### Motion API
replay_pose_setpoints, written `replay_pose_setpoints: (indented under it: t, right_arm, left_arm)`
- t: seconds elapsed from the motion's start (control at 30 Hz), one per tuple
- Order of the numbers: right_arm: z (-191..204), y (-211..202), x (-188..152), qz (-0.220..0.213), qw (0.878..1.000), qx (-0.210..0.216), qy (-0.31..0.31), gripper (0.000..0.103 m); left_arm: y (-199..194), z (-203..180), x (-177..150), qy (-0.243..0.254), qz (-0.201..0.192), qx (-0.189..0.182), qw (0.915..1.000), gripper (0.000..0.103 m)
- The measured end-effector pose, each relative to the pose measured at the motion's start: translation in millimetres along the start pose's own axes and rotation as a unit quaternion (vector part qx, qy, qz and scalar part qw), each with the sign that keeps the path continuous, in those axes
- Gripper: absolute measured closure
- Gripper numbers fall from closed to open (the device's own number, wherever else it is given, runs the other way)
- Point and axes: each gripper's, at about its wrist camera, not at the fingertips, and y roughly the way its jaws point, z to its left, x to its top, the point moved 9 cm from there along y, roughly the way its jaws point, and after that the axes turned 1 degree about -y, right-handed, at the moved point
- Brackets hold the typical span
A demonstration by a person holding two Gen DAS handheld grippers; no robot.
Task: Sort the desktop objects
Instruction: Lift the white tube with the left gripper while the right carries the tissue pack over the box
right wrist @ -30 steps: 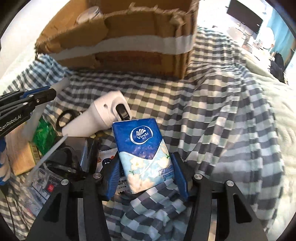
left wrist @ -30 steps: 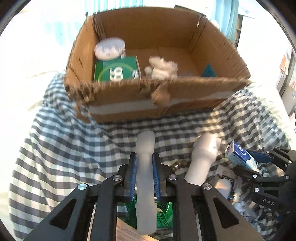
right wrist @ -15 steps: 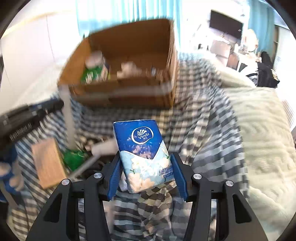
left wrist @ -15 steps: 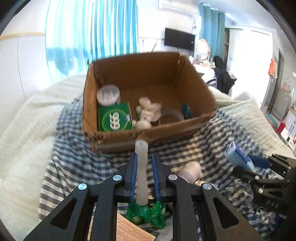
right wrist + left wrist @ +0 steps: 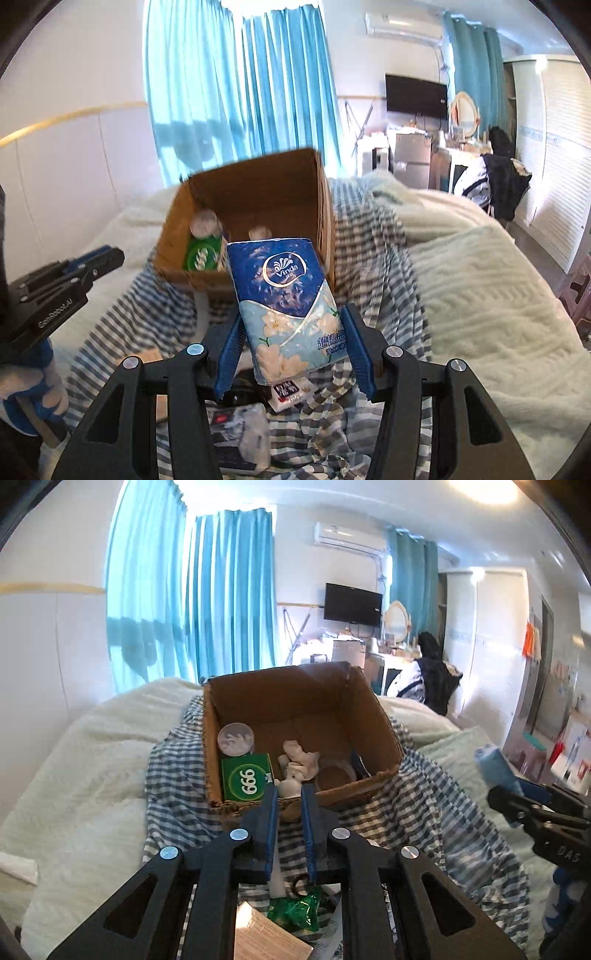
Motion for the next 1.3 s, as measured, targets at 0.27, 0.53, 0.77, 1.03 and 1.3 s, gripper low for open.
replay_pose_setpoints:
  t: [0.27, 0.53, 0.77, 1.03, 1.3]
  right_arm:
    - [10, -19, 17, -0.026, 1.0, 0.012, -0.001, 0.052]
    - [12, -6, 10, -0.023, 0.999, 0.023, 0.002, 0.052]
    - [15, 13, -1, -0.004, 1.0, 0.023, -0.002, 0.052]
    - [24, 11, 5, -0.017, 0.999, 0.02, -0.019, 0.052]
    - [19, -22, 43, -0.088, 0.996, 0.007, 0.011, 0.052]
  left_arm:
    - [32, 10, -21, -0.017, 0.058, -0.004, 0.9982, 0.083]
    - [133, 5, -88, 0.001, 0.167, 0.082, 0.9826, 0.04]
    - [194, 19, -136, 0.007, 0.229, 0.123, 0.9657, 0.094]
    - [144, 5, -121, 0.013, 0.191, 0.081, 0.9782, 0.095]
    - [60, -17, -44, 0.022, 0.079, 0.047, 0.9955, 0.095]
